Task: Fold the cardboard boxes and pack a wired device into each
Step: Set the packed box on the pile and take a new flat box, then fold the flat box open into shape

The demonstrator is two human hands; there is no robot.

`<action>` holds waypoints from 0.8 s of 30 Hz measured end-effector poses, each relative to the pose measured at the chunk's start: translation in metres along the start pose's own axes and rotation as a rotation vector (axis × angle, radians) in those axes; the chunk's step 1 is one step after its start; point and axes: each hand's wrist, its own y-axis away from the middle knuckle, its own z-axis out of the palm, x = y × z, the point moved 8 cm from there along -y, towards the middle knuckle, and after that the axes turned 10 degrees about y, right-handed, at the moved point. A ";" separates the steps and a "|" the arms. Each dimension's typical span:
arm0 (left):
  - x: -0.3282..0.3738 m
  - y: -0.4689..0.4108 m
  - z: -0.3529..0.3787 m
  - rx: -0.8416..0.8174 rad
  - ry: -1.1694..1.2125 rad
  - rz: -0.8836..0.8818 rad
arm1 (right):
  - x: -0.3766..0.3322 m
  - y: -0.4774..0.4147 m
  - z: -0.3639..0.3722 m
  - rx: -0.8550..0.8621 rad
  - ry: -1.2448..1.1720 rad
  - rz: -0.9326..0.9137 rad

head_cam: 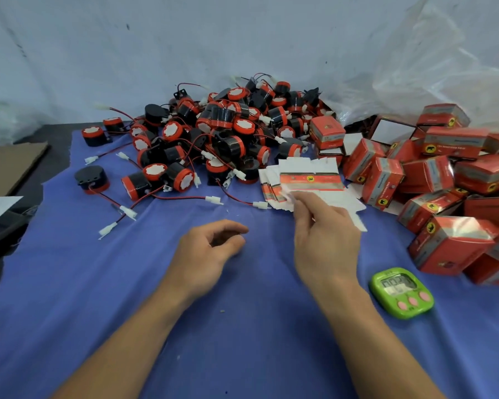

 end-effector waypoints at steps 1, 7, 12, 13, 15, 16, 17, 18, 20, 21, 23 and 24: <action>0.001 0.000 0.000 0.014 0.052 -0.001 | -0.009 0.005 0.000 -0.019 -0.100 -0.047; -0.003 -0.001 -0.001 0.016 0.355 -0.153 | -0.045 0.038 0.039 -0.421 -0.312 -0.190; -0.005 -0.003 -0.004 0.022 0.436 -0.185 | -0.039 0.047 0.056 -0.557 -0.285 -0.147; -0.005 -0.003 -0.003 0.022 0.450 -0.178 | -0.037 0.045 0.054 -0.515 -0.261 -0.136; -0.006 -0.004 -0.003 0.030 0.483 -0.164 | -0.031 0.037 0.049 -0.416 -0.174 -0.116; -0.007 -0.003 -0.003 0.039 0.494 -0.161 | -0.028 0.032 0.047 -0.388 -0.124 -0.105; -0.008 -0.002 -0.003 0.050 0.497 -0.165 | -0.025 0.028 0.045 -0.374 -0.069 -0.103; -0.009 -0.001 -0.004 0.061 0.498 -0.174 | -0.023 0.025 0.045 -0.371 -0.012 -0.107; -0.011 0.000 -0.005 0.075 0.503 -0.185 | -0.018 0.025 0.048 -0.406 0.028 -0.091; -0.012 0.001 -0.006 0.076 0.510 -0.185 | -0.018 0.027 0.050 -0.444 -0.016 -0.069; -0.012 0.001 -0.007 0.080 0.508 -0.192 | -0.018 0.030 0.055 -0.512 -0.167 -0.024; -0.012 0.002 -0.008 0.084 0.498 -0.197 | -0.019 0.030 0.056 -0.536 -0.228 -0.017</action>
